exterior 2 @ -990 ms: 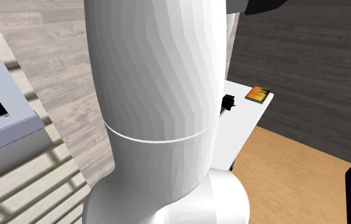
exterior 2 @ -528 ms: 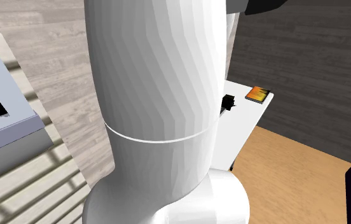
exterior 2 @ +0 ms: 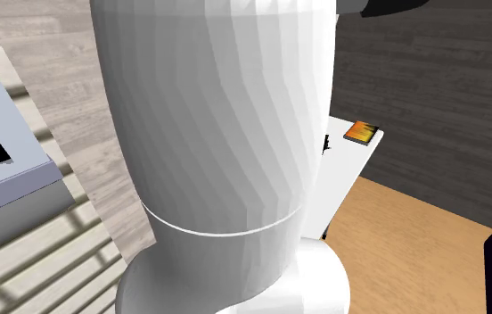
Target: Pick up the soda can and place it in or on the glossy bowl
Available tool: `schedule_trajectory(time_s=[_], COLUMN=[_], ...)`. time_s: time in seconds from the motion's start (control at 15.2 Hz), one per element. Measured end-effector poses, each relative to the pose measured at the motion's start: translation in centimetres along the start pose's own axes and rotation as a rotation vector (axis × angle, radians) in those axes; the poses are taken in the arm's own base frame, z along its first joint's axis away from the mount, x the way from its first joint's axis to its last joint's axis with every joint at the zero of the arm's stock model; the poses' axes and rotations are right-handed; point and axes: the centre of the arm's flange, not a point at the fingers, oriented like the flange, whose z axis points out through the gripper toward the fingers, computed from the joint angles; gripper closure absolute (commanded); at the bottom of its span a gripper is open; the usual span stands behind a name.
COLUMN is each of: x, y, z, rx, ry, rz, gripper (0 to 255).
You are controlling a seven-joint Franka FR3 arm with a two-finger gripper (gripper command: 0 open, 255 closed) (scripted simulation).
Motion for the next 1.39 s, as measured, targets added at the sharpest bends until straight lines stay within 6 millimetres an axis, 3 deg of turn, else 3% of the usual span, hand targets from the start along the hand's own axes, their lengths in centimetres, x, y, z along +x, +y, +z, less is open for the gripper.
schedule_trajectory(time_s=[1.39], x=[0.0], y=[-0.2], z=[-11.2], rx=[0.000], ry=[0.000], rz=[0.000], gripper=[255])
